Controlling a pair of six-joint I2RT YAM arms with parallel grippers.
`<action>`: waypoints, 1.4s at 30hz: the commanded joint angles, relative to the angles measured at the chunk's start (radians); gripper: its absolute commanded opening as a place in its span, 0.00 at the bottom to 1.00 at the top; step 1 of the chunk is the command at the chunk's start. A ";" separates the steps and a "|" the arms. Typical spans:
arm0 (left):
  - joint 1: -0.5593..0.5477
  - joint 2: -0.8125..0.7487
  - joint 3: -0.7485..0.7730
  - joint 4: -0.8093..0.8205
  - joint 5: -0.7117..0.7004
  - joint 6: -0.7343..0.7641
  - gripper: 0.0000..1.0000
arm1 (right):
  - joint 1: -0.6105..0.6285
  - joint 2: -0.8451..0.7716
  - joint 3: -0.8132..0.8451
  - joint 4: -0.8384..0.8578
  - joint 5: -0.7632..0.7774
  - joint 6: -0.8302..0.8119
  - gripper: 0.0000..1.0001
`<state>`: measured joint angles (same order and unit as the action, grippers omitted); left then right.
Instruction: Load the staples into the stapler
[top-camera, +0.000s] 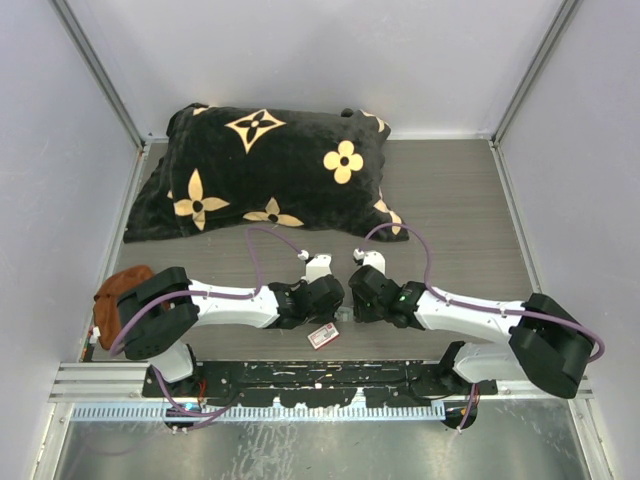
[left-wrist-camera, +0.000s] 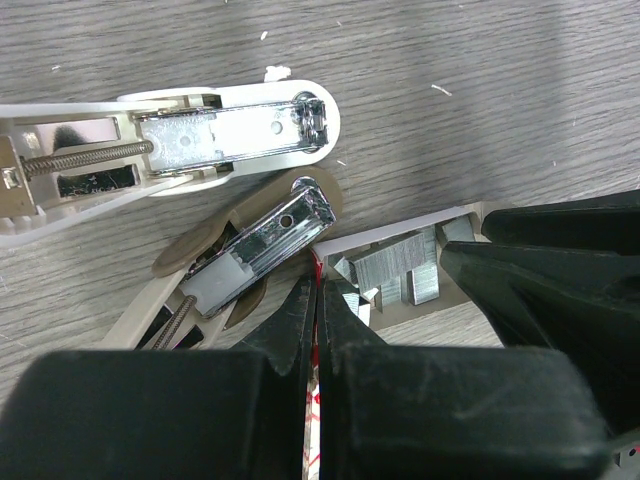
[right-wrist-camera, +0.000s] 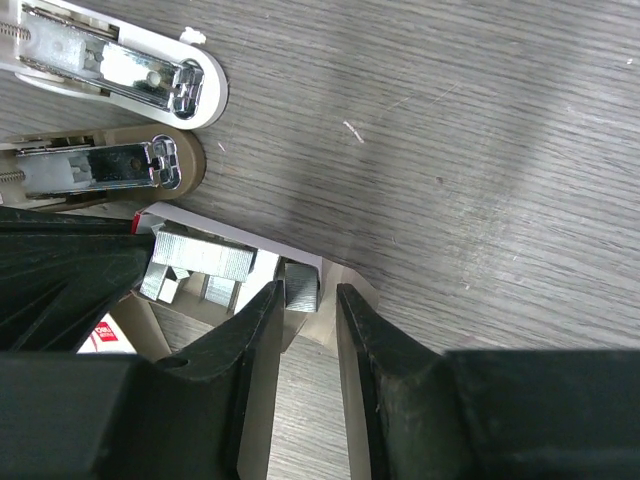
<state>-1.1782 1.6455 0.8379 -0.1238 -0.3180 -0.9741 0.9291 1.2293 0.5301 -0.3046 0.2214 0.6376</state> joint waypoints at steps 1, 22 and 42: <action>0.001 -0.006 0.035 0.010 -0.012 0.022 0.00 | 0.020 0.015 0.043 0.016 0.048 -0.001 0.35; 0.002 -0.012 0.036 0.001 -0.020 0.024 0.00 | 0.090 0.044 0.067 -0.069 0.151 0.010 0.28; 0.002 -0.004 0.072 -0.020 -0.007 0.082 0.00 | 0.091 -0.018 0.048 -0.036 0.081 -0.074 0.17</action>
<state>-1.1778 1.6455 0.8494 -0.1558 -0.3161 -0.9279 0.9997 1.2736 0.5770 -0.3149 0.2943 0.5842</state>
